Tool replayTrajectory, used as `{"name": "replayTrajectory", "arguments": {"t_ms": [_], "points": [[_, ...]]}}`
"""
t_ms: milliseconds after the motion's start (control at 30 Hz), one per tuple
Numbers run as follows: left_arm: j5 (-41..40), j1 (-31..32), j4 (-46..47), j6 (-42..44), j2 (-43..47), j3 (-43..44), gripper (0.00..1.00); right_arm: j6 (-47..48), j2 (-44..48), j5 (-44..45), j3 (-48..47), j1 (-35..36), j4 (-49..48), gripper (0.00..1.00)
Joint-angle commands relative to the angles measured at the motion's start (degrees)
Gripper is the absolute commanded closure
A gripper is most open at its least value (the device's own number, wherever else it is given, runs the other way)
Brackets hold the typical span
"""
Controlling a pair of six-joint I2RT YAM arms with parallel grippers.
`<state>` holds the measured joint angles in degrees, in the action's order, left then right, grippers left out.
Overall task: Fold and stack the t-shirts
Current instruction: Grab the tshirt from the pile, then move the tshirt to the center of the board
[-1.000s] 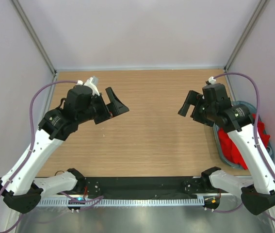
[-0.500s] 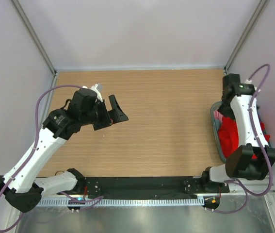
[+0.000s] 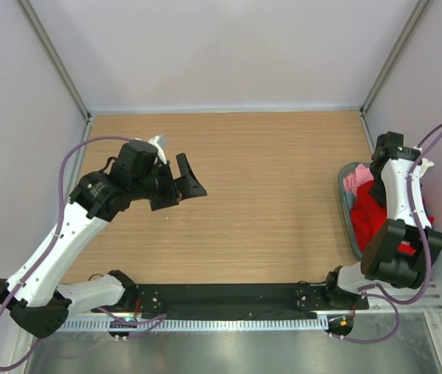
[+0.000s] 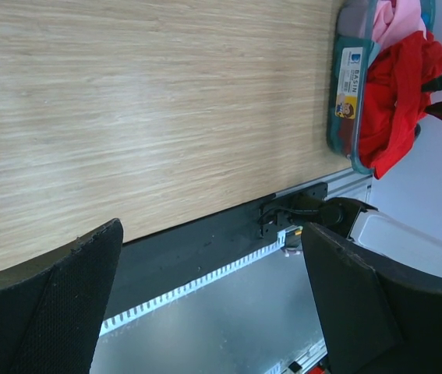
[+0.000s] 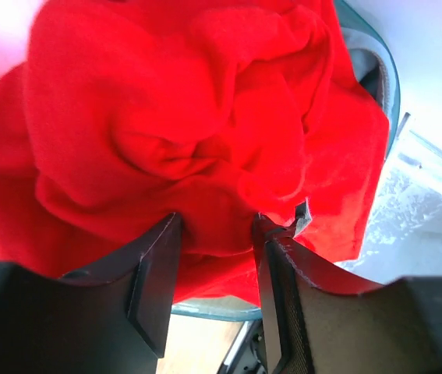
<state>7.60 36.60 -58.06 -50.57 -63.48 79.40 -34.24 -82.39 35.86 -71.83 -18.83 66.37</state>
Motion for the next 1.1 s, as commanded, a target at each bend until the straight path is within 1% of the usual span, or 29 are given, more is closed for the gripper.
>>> {"name": "replayTrajectory", "arguments": {"t_ms": [0,67,233,333,367,433,467,500,533,567,667,700,733,767,800,833,867,900,933,967,1000,1033,1067], "points": [[0.0,-0.4,-0.7,-0.3,0.9,2.2,0.04,-0.3,0.5,1.2,-0.2,-0.2,-3.0,0.52],[-0.6,-0.4,-1.3,-0.3,1.3,2.1,0.04,-1.4,0.3,1.8,0.1,-0.1,-2.7,0.54],[-2.1,-0.4,-2.5,0.8,2.2,2.3,0.03,-4.2,-0.1,1.5,2.4,-0.5,-2.6,0.54],[-2.2,-0.4,-2.7,1.2,2.0,2.4,0.04,-2.3,0.6,1.6,2.2,-0.5,-3.3,0.62],[-2.4,-0.4,-2.4,1.2,1.8,2.5,0.03,-1.7,0.9,1.6,1.1,-0.5,-3.1,0.65],[-2.5,-0.4,-2.2,1.3,1.6,2.5,0.04,0.3,1.6,0.9,-2.5,-0.6,-1.7,0.76],[-2.5,-0.4,-1.8,1.2,1.5,2.3,0.04,0.8,1.7,-1.3,-7.7,-0.4,-0.8,0.8],[-2.5,-0.4,-1.6,1.1,1.4,2.2,0.04,1.0,1.4,-3.0,-11.0,-0.1,2.2,0.99],[-2.5,-0.4,-1.2,1.0,1.6,1.9,0.04,0.7,1.0,-4.6,-14.5,0.5,4.3,0.99],[-2.6,-0.4,-0.2,0.6,1.8,1.6,0.04,0.0,0.7,-8.5,-20.5,2.7,5.5,0.99],[-2.6,-0.4,1.0,0.4,2.0,1.0,0.04,-1.9,0.3,-12.6,-30.2,7.8,7.4,0.99],[-3.2,-0.4,1.1,0.6,2.0,1.3,0.04,-2.3,-0.6,-14.0,-33.3,11.9,9.1,0.99],[-3.6,-0.4,1.1,0.6,2.0,1.5,0.04,-2.9,-1.9,-14.4,-36.9,14.6,10.5,0.99],[-4.2,-0.4,0.9,0.3,2.0,1.6,0.04,-3.3,-4.4,-15.1,-45.2,17.0,11.7,0.99],[-4.8,-0.4,1.1,-0.7,2.0,1.4,0.04,-3.5,-6.1,-16.5,-49.7,22.6,13.8,0.99],[-4.7,-0.5,1.5,-1.0,2.0,1.1,0.04,-3.6,-7.7,-17.2,-54.3,24.6,15.0,0.99],[-4.5,-0.7,2.2,-1.2,2.0,1.0,0.04,-3.6,-10.4,-19.1,-62.7,26.6,15.7,0.99],[-4.7,-0.8,2.3,-1.4,2.1,1.0,0.04,-3.6,-11.2,-24.2,-65.9,30.5,15.5,0.99],[-5.6,-1.0,2.2,-1.4,2.1,1.2,0.04,-4.0,-11.6,-27.7,-68.8,32.1,14.8,0.99],[-6.2,-2.0,1.5,-1.3,2.1,1.3,0.04,-4.5,-11.5,-30.6,-68.0,34.5,12.9,0.99],[-6.8,-2.7,1.0,-1.2,2.3,1.5,0.04,-5.9,-10.2,-33.5,-66.5,36.7,7.9,0.99],[-7.2,-3.5,-0.1,-0.9,2.5,1.4,0.04,-7.0,-9.3,-38.6,-62.2,41.7,5.2,0.99],[-7.2,-4.8,-0.6,-0.8,2.7,1.3,0.04,-7.9,-8.6,-39.6,-60.0,44.2,2.7,0.99]]}}
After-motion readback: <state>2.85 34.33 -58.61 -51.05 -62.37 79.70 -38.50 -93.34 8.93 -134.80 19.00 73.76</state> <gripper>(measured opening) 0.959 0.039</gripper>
